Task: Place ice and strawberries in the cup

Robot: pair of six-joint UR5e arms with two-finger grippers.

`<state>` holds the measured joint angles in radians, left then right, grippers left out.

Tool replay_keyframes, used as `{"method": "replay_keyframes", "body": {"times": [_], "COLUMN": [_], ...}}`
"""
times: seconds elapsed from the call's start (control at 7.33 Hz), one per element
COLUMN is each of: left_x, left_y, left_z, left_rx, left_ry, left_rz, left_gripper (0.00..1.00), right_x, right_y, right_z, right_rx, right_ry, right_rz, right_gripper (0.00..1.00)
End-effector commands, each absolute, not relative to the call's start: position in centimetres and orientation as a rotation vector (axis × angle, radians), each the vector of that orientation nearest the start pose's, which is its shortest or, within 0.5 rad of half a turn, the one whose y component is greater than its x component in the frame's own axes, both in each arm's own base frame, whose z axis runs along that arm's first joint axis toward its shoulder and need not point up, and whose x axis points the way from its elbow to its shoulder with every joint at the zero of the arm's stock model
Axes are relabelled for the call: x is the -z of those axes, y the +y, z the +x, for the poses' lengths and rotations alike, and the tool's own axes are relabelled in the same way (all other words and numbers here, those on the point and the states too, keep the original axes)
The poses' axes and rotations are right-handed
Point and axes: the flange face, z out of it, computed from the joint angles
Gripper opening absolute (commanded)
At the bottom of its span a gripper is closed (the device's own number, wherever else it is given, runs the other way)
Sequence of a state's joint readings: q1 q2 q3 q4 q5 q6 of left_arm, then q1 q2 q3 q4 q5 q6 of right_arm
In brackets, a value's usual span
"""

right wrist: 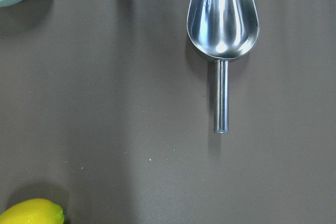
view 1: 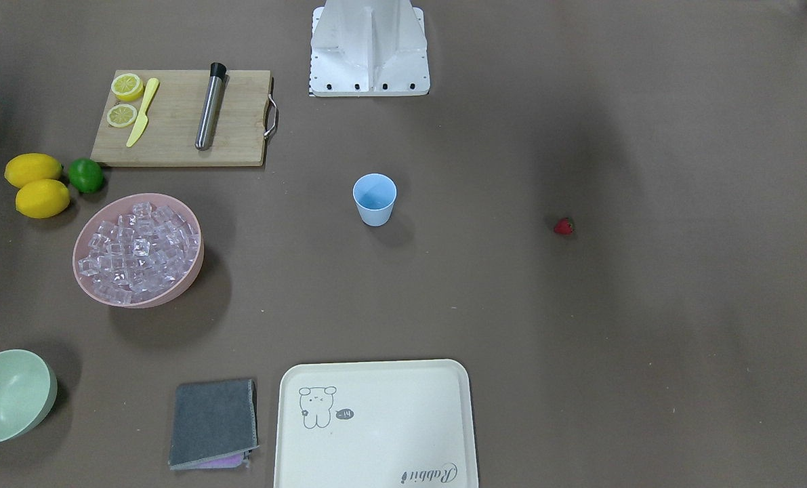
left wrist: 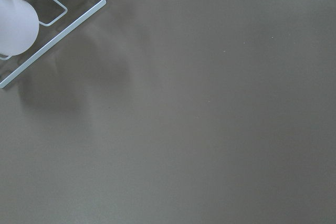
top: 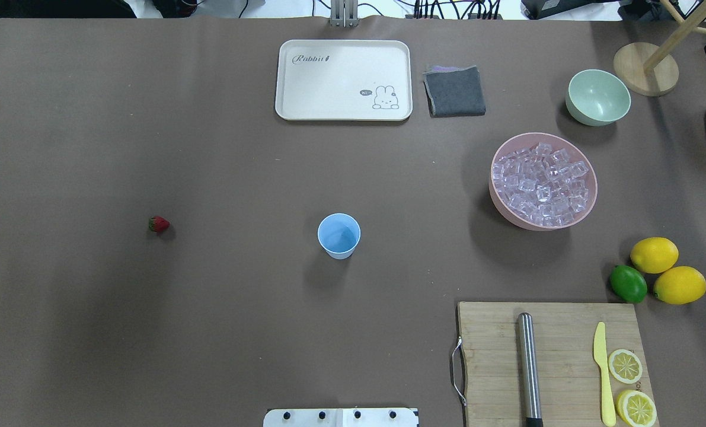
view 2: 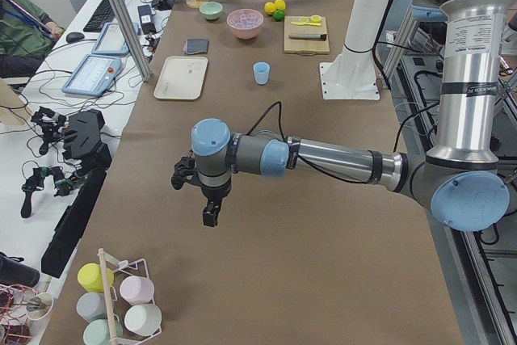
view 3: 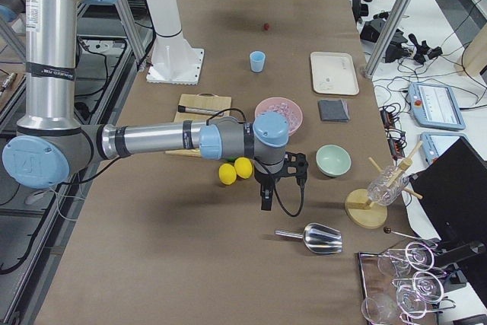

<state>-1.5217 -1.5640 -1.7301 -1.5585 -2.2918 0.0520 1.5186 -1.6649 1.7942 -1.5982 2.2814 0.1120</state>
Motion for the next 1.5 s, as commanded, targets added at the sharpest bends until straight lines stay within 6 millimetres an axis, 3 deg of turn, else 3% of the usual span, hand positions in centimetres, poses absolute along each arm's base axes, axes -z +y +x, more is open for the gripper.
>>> {"method": "replay_keyframes", "body": {"times": [0.0, 0.82, 1.36], "left_x": [-58.61, -58.06, -57.9], "left_y": [-49.82, -50.28, -50.42], "left_z": [-4.32, -4.19, -4.03], "left_rx": [-0.147, -0.151, -0.155], "left_ry": [0.72, 0.723, 0.724], "left_rz": [0.139, 0.148, 0.15], "left_gripper": [0.98, 0.98, 0.98], "right_x": [-59.62, -60.3, -59.35], "right_y": [-46.16, -45.92, -46.42], "right_z": [4.38, 4.1, 3.71], "right_rx": [-0.02, -0.01, 0.001], "right_ry": [-0.723, -0.756, -0.797], "right_rz": [0.044, 0.072, 0.083], "right_gripper": [1.0, 1.0, 1.0]}}
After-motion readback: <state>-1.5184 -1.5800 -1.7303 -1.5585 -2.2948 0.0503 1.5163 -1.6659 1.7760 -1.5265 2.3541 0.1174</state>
